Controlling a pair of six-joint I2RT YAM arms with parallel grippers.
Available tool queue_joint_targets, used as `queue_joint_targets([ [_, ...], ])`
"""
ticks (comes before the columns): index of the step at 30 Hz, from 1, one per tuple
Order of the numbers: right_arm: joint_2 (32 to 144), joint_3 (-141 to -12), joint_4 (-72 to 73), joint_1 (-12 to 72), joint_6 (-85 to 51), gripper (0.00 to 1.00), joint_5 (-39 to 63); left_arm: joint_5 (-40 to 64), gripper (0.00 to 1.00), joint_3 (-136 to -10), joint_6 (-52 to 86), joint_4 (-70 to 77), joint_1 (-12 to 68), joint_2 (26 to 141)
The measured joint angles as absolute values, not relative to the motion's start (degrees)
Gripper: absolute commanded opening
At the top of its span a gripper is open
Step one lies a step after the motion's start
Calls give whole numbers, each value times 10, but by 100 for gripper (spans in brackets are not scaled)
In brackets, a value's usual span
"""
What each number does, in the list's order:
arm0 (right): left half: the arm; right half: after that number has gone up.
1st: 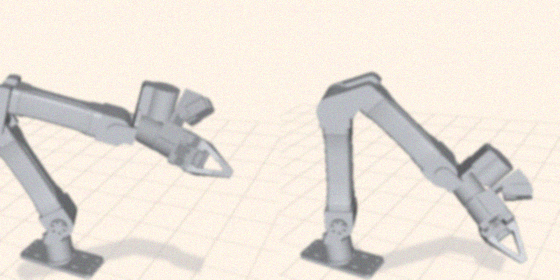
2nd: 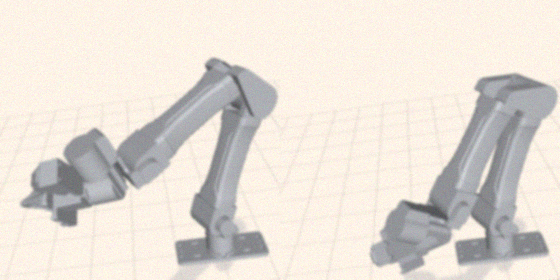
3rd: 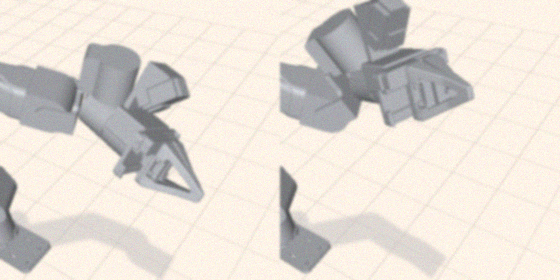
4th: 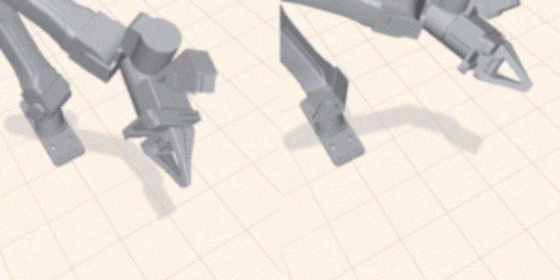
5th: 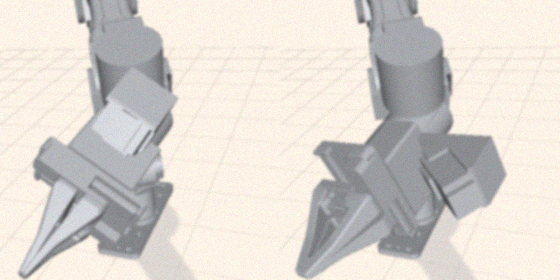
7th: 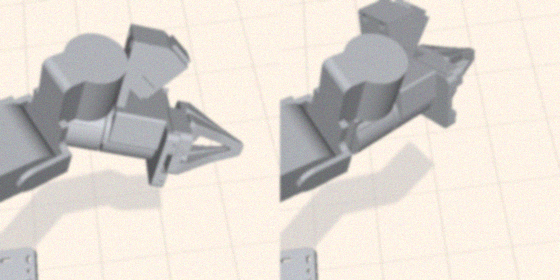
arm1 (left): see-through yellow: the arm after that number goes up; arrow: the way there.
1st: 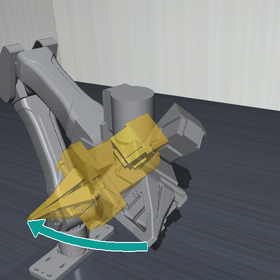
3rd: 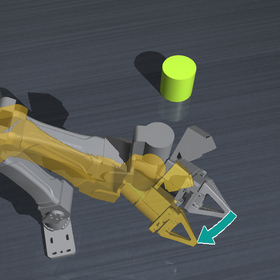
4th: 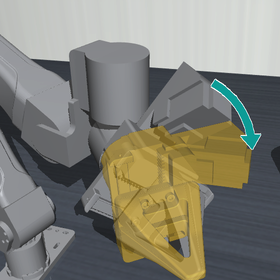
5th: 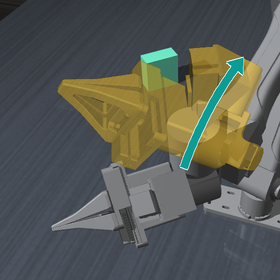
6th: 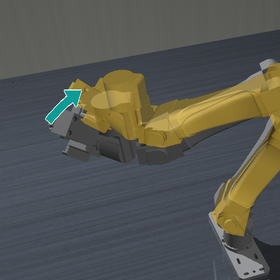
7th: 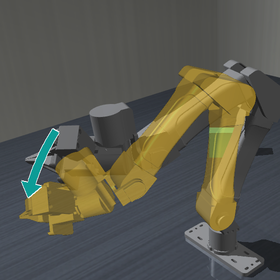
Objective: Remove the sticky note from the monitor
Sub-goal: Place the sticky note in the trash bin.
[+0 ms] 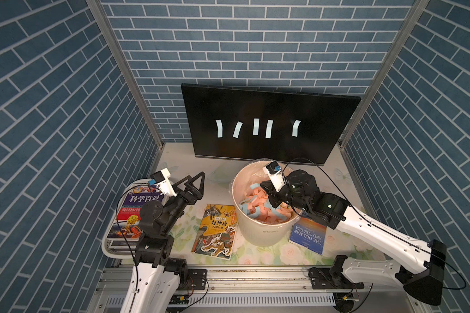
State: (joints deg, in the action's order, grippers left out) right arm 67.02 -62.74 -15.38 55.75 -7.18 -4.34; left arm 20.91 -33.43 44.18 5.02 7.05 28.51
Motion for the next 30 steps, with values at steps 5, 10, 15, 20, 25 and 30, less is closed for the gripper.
queue_joint_targets([
  [5,670,-633,-154,561,-70,24,-54,209,100,-333,442,50,70,285],
  [10,668,-634,-154,561,-70,29,-56,209,100,-332,442,50,70,285],
  [15,660,-638,-154,562,-70,34,-57,211,100,-330,442,50,70,285],
  [20,645,-650,-152,562,-70,40,-59,211,100,-330,442,50,70,284],
  [25,636,-662,-146,562,-72,47,-70,211,100,-330,442,50,70,283],
  [30,633,-677,-143,562,-72,54,-90,213,100,-330,442,50,70,282],
])
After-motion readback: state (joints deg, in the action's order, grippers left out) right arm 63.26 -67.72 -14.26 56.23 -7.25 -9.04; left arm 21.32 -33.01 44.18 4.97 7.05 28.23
